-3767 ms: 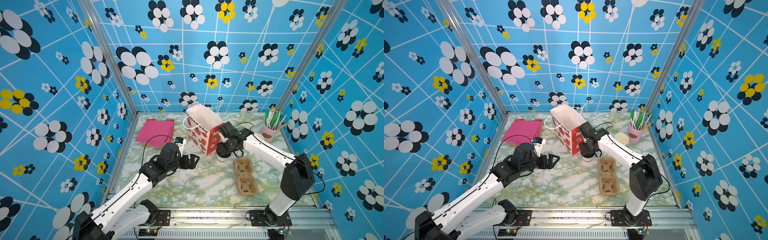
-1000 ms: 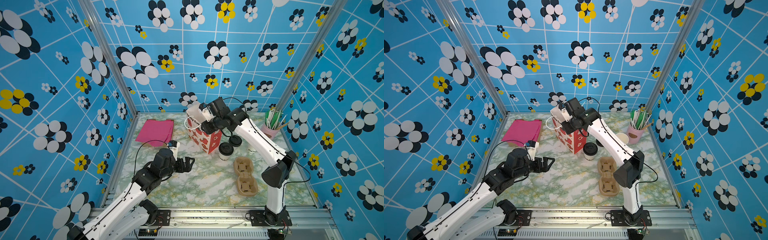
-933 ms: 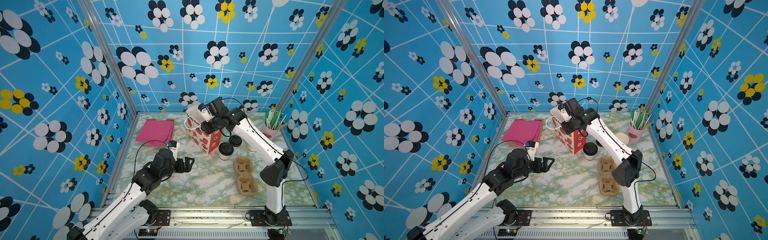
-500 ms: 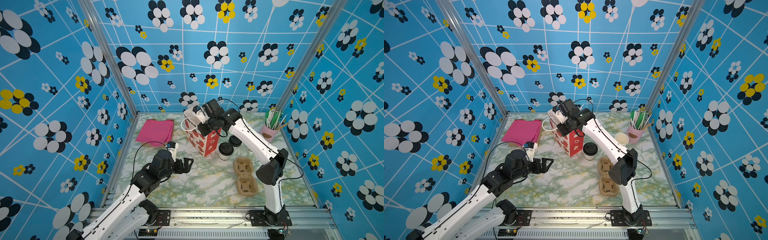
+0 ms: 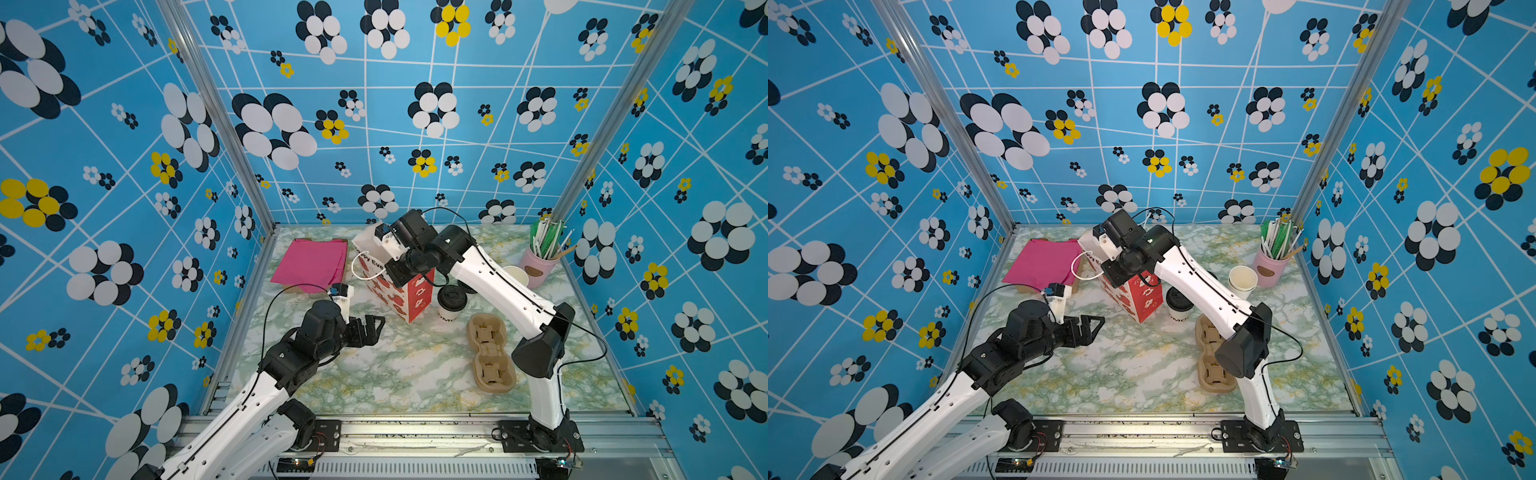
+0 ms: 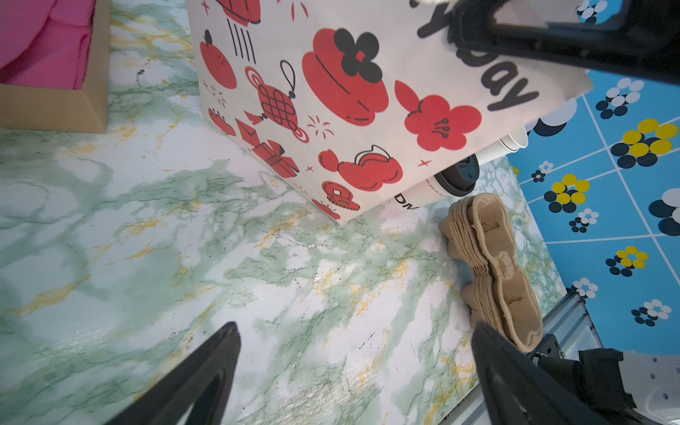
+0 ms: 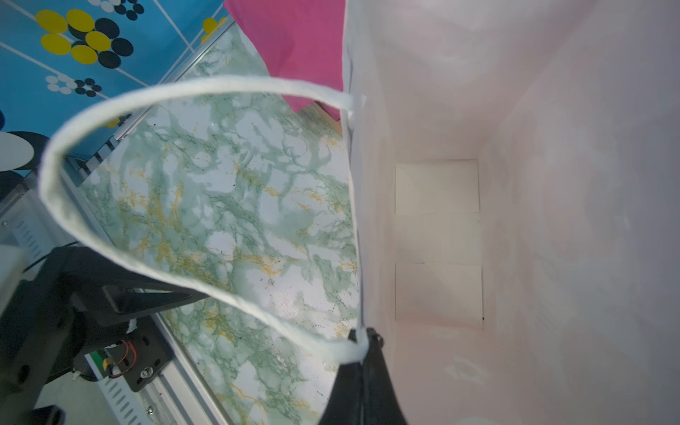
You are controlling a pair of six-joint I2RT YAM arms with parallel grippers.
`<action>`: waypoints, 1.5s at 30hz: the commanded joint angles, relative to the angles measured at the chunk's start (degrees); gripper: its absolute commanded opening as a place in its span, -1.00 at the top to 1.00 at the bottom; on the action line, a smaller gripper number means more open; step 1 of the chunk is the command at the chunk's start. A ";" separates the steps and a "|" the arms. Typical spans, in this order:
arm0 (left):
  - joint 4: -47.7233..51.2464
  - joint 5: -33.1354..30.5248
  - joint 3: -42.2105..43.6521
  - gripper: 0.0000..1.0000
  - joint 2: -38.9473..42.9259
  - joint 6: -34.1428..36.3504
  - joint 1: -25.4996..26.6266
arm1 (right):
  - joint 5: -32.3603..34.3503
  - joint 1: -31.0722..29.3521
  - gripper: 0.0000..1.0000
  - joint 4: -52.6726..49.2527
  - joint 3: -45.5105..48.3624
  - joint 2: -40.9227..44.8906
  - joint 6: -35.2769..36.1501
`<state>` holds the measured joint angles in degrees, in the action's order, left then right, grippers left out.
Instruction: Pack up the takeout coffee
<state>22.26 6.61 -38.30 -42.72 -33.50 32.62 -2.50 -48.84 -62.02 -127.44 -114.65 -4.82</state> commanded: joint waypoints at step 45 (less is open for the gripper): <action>11.16 -5.65 -20.62 -0.98 3.32 10.34 -5.37 | -0.40 -11.39 -0.33 10.81 26.49 29.24 -10.33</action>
<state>32.08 -2.70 -56.58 -37.63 -25.15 28.56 -3.31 -59.90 -54.78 -103.18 -89.84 -16.40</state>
